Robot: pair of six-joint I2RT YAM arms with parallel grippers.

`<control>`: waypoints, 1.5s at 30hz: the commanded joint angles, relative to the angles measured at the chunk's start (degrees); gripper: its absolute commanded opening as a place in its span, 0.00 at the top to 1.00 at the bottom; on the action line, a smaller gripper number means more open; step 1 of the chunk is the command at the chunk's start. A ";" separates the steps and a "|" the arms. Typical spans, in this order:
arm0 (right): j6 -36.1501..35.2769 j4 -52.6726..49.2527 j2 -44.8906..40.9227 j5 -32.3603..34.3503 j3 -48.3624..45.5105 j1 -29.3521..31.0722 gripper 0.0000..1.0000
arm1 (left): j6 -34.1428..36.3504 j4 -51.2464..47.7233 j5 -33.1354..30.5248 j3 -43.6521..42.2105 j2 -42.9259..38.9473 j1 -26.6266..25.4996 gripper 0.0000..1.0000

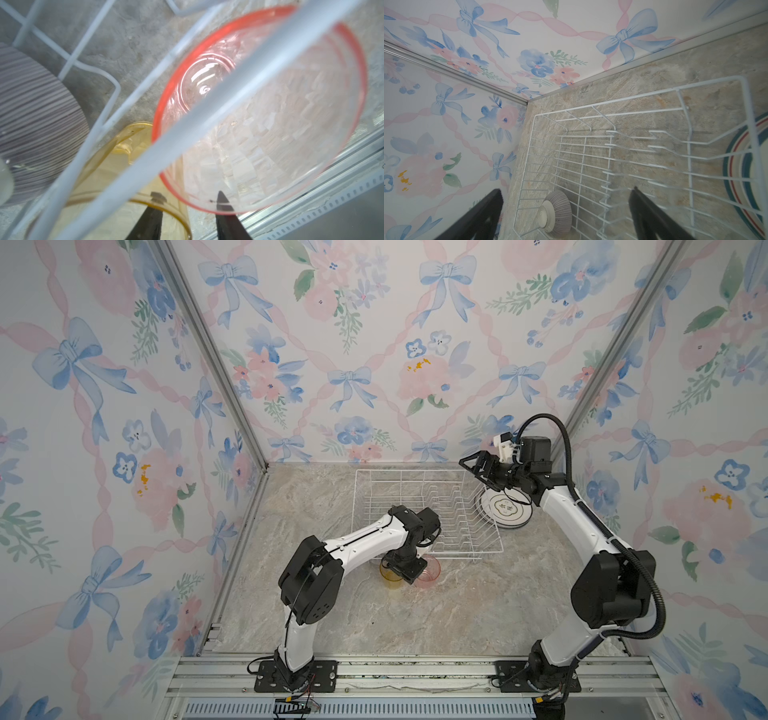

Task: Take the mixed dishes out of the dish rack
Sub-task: 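Open the left gripper and raise it while the right gripper moves over the striped cup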

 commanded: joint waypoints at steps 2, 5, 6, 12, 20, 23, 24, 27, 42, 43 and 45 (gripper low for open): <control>-1.49 -2.27 0.27 0.61 1.85 0.38 0.03 | -0.33 -1.45 1.42 2.27 -3.53 0.56 0.56; -2.07 -3.11 0.73 0.62 2.67 0.86 0.03 | -0.85 -1.62 1.96 2.82 -4.92 0.61 0.56; -2.32 -3.40 0.91 0.64 2.99 0.96 0.03 | -1.03 -1.58 1.90 2.95 -5.50 0.63 0.56; -5.89 -7.46 1.59 2.98 4.89 2.40 0.03 | -1.96 -1.71 3.45 4.67 -10.02 1.40 0.56; -17.98 -16.47 2.23 9.89 7.75 10.01 0.03 | -5.33 6.11 1.23 6.94 -19.33 10.53 0.56; -21.93 -20.98 3.04 12.58 8.72 14.67 0.00 | -7.88 14.98 0.50 1.98 -24.60 16.34 0.54; -23.18 -22.88 3.59 13.39 9.44 16.53 0.02 | -9.29 19.12 1.51 -0.98 -26.65 18.78 0.53; -26.35 -29.24 6.45 18.33 12.62 22.95 0.06 | -13.82 31.13 6.18 -9.77 -31.60 24.99 0.52; -27.09 -43.74 25.29 24.46 31.89 38.87 0.08 | -19.46 48.14 10.88 -22.60 -34.82 33.52 0.50; -26.83 -44.36 26.46 24.78 32.99 39.39 0.08 | -19.42 48.21 11.29 -22.79 -34.89 34.04 0.50; -26.42 -45.03 28.08 25.76 34.48 40.16 0.10 | -19.18 48.44 12.00 -23.12 -35.17 35.01 0.50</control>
